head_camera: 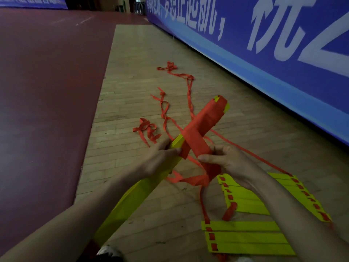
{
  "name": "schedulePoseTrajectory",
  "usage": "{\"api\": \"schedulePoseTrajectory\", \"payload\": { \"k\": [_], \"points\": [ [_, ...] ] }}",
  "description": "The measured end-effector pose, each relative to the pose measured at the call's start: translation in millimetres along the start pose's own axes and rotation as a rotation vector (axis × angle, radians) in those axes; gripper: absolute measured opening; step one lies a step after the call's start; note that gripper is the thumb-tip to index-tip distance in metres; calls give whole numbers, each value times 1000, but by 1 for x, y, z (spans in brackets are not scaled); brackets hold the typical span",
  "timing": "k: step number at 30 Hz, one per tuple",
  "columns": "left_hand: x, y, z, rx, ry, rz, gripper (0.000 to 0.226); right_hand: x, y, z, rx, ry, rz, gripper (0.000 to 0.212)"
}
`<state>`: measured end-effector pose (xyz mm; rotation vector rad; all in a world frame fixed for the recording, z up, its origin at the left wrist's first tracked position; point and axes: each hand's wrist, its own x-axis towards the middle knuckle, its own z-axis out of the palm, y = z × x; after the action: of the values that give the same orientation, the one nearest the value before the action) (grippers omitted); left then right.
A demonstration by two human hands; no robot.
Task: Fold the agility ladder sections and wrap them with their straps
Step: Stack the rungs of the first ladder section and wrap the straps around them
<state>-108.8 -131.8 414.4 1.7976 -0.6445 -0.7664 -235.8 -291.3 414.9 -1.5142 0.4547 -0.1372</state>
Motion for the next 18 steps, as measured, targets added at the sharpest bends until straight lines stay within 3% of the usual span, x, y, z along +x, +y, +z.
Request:
{"api": "schedulePoseTrajectory", "payload": {
  "k": [4, 9, 12, 15, 18],
  "points": [
    [1, 2, -4, -139, -8, 13, 19, 1, 0, 1, 21, -25, -74, 23],
    [1, 4, -7, -301, -17, 44, 12, -4, -6, 8, -31, 25, -190, 10],
    [0, 9, -12, -358, -32, 60, 11, -8, -8, 13, -73, 140, -265, 4],
    [-6, 16, -16, -377, -161, 75, 21, -9, -11, 18, 33, 178, -329, 17],
    [-11, 19, -17, -406, -400, 8, 25, -13, -16, 21, 53, 163, -352, 28]
  ]
}}
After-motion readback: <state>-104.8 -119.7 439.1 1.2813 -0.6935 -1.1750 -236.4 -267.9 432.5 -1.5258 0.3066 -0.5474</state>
